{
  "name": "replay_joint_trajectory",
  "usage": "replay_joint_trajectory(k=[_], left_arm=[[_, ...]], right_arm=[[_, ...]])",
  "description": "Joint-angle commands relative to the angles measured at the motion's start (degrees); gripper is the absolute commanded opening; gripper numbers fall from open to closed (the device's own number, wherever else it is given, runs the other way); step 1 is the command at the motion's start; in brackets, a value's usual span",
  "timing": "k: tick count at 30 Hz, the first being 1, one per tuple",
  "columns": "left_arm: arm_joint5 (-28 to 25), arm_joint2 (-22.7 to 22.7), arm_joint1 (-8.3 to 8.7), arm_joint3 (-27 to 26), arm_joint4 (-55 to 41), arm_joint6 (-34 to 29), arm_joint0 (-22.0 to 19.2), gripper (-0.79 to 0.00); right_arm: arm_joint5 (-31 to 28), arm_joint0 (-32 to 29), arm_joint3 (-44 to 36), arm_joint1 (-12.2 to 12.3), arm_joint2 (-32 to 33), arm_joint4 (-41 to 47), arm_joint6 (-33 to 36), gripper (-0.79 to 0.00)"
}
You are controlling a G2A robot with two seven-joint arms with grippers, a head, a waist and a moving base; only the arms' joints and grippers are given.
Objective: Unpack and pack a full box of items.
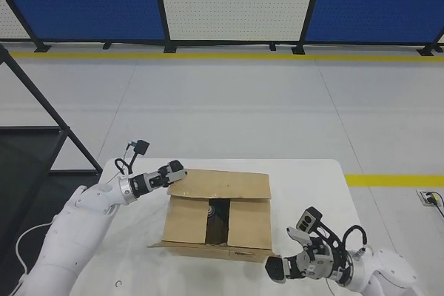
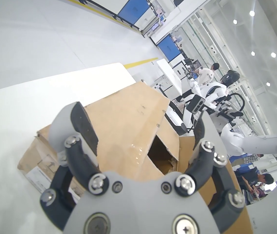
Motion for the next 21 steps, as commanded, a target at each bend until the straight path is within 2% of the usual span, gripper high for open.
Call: replay_joint_trajectory(k=[1,10,21], left_arm=[[0.23,0.61,0.56,-0.95,-0.93,-0.23,0.33,0.000],[0.98,2.86,2.65,-3.72,-4.67,-0.97,1.16,0.000],[3.28,5.16,4.81,-5.47,-8.46,-3.28,1.26,0.000]], right_arm=[[-1.29,1.07,0.18,-0.19,-0.60,0.18,-1.00,0.000],[-6.24,9.20,6.79,-1.68,-6.11,-1.30,-7.26,0.000],[-15.14,16.94,16.17,-3.44,-11.69,-5.61,-7.92,0.000]])
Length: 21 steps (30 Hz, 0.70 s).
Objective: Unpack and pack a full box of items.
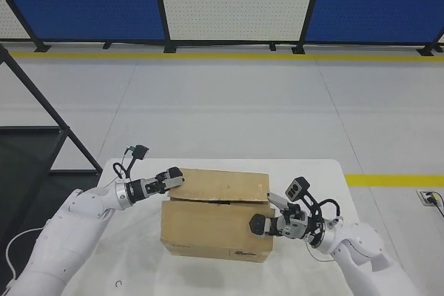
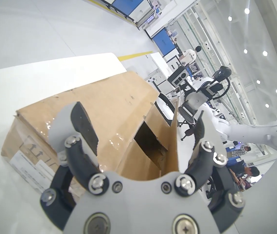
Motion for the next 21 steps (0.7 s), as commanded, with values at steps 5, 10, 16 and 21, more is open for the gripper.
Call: replay_joint_trajectory(k=[5,10,16,21], left_arm=[[0.87,0.76,1.09,-0.36,-2.62,-0.85,-0.23,0.000],[1.78,1.27,2.13,-0.79,-4.62,-1.77,-0.30,0.000],[2.26,1.85,3.17,-0.36,-5.91,-2.24,-0.30,0.000],[2.85,2.73,3.83,-0.86,-6.13,-2.83,-0.18,0.000]], right_arm=[[-2.68,2.31,2.90,-0.62,-1.57,-4.44,-4.16,0.000],[-3.67,4.34,5.34,-1.28,-2.84,-6.33,-7.25,0.000],[-7.37,5.33,7.69,-1.79,-3.13,-6.66,-6.78,0.000],[-9.03,5.12,7.62,-1.89,-2.61,-8.12,-7.93,0.000]])
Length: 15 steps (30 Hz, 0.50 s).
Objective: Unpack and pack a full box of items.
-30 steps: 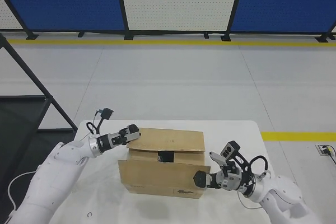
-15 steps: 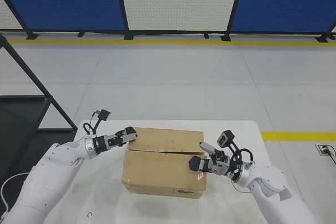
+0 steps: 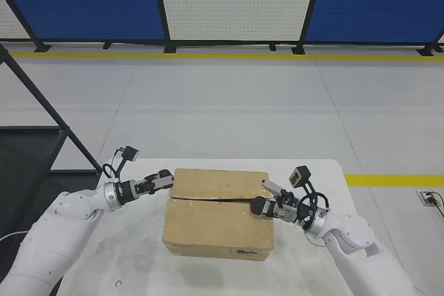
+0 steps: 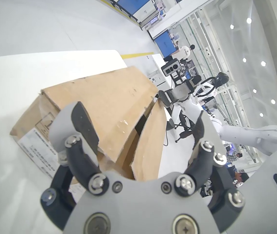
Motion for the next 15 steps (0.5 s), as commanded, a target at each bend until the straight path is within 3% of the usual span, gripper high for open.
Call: replay_joint_trajectory(k=[1,5,15], left_arm=[[0.05,0.32,0.19,-0.19,-0.05,-0.04,0.01,0.000],[0.01,0.95,0.53,-0.47,-0.51,0.00,-0.03,0.000],[-0.78,1.96,1.24,-0.45,-1.92,0.79,-0.16,0.000]], right_arm=[[-0.84,-0.25,-0.26,-0.04,0.25,-0.81,-1.33,0.000],[-1.44,-1.21,-1.71,-0.05,0.74,-2.76,-3.78,0.000],[4.58,-1.57,-2.01,0.27,2.33,-6.04,-5.30,0.000]])
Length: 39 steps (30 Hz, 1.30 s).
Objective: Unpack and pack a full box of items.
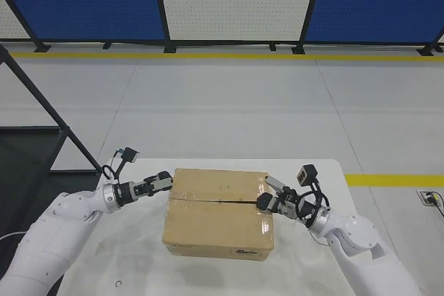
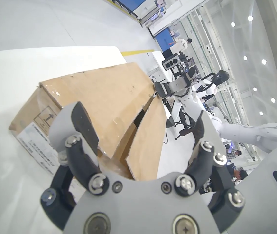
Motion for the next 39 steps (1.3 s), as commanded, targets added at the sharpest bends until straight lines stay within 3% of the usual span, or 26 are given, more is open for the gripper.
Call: replay_joint_trajectory(k=[1,8,17,39], left_arm=[[-0.24,0.05,0.12,0.16,-0.34,0.24,0.03,0.000],[-0.85,-0.90,0.69,-0.08,-5.46,0.85,0.95,0.000],[2.40,-6.34,0.86,0.10,-23.83,-2.39,3.65,0.000],[3.65,-6.64,0.90,-1.41,-23.17,-1.27,4.50,0.000]], right_arm=[[0.72,0.03,0.20,-0.01,0.01,-0.42,-0.08,0.000],[0.81,-0.08,1.43,-0.23,-0.14,-0.85,-0.06,0.000],[0.21,-0.68,1.32,-0.40,0.32,-1.07,0.20,0.000],[0.18,-2.17,-0.44,-0.51,0.63,-2.56,-2.49,0.000]])
